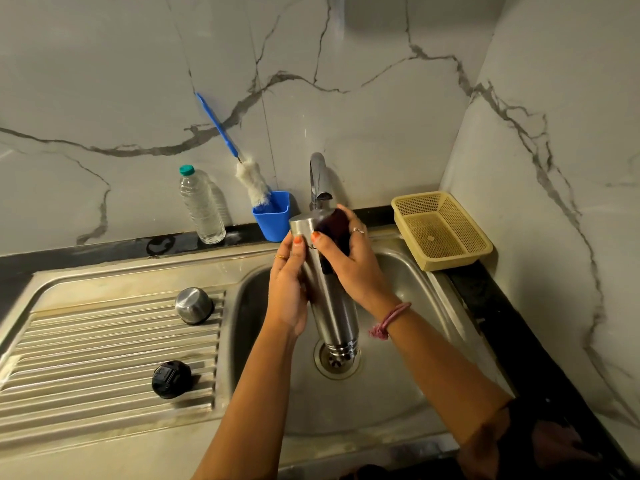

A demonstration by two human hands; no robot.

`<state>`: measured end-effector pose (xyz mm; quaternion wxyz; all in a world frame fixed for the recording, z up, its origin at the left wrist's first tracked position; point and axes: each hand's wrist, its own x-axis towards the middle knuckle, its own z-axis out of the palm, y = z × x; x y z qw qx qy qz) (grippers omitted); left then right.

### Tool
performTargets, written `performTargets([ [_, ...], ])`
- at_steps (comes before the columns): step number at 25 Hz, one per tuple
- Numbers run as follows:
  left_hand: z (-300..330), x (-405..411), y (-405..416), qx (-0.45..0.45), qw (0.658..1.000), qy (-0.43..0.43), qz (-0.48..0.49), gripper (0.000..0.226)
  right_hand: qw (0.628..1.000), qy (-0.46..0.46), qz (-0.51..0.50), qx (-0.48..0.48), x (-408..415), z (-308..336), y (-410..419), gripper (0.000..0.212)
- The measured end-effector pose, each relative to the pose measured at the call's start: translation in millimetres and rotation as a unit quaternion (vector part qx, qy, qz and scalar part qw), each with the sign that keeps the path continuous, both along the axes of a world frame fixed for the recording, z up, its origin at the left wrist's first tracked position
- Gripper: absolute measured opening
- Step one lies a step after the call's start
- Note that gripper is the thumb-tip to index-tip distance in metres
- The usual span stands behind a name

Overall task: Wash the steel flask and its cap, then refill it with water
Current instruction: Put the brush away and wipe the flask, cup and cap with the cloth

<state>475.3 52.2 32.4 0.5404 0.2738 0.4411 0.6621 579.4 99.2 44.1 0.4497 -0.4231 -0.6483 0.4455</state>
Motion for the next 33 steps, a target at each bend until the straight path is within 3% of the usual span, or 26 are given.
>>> performTargets([
  [2,-3,0,3,0.002,0.998,-0.055,0.026,0.06,0.999,-0.009,0.019,-0.024,5,-19,-14,0.074],
  [4,-3,-3,7,0.005,0.996,-0.074,0.051,0.053,0.999,-0.031,0.027,-0.034,14,-36,-31,0.069],
  [6,-3,-4,7,0.001,0.996,-0.061,0.067,0.044,0.998,-0.043,0.021,-0.043,22,-47,-46,0.069],
  [9,2,-2,3,-0.024,0.998,-0.049,0.034,0.053,0.998,-0.049,0.014,-0.03,26,-45,-49,0.067],
  [13,10,1,1,0.015,1.0,0.003,-0.012,0.059,0.998,0.002,0.052,-0.043,12,-10,-19,0.05],
  [18,9,3,-2,-0.01,0.998,0.045,-0.05,0.054,0.998,0.024,0.043,-0.027,3,20,14,0.059],
  [21,6,5,-1,0.006,0.999,-0.006,-0.04,0.053,0.998,0.002,0.055,-0.021,4,23,12,0.06],
  [25,1,1,4,0.021,0.993,-0.107,0.034,0.059,0.993,-0.112,0.048,0.006,15,-10,-19,0.071],
  [30,-5,-10,5,-0.009,0.981,-0.14,0.131,0.077,0.986,-0.157,0.041,0.032,42,-54,-57,0.077],
  [33,-9,-9,5,-0.035,0.98,-0.151,0.127,0.066,0.987,-0.159,0.018,0.029,50,-58,-66,0.079],
])
